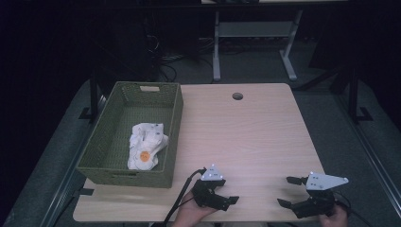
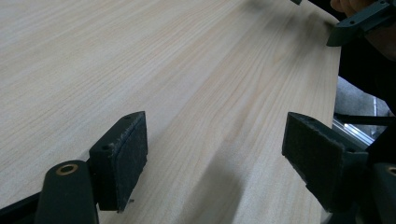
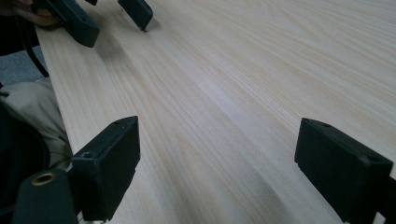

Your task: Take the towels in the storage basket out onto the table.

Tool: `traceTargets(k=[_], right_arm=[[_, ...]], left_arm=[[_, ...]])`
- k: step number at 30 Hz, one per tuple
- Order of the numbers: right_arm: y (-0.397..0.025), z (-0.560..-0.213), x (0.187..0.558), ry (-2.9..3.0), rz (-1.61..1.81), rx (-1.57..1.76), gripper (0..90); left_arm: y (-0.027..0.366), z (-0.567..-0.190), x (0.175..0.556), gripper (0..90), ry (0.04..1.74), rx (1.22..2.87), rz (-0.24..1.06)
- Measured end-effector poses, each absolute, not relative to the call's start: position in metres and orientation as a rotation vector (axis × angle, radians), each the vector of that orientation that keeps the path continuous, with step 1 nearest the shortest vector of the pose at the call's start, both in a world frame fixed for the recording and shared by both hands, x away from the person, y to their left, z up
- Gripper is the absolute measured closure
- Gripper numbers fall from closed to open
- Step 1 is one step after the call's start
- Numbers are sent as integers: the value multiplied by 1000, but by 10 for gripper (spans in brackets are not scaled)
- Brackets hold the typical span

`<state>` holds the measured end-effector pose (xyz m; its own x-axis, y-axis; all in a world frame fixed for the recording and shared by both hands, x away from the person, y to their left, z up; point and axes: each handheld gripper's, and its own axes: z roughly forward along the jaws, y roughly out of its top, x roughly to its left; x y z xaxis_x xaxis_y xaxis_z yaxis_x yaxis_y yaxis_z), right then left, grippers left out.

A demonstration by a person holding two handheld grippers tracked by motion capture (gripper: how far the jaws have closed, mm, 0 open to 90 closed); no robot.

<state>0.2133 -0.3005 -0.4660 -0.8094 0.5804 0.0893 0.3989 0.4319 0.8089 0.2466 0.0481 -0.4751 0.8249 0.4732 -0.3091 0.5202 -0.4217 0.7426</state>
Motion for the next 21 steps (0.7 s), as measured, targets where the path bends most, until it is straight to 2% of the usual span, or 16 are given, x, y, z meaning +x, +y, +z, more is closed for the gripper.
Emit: traceTargets(k=[21], right_arm=[[-297, -465, 211, 2465, 1324, 862, 138]], left_arm=[[56, -465, 252, 229, 679, 2068, -79]])
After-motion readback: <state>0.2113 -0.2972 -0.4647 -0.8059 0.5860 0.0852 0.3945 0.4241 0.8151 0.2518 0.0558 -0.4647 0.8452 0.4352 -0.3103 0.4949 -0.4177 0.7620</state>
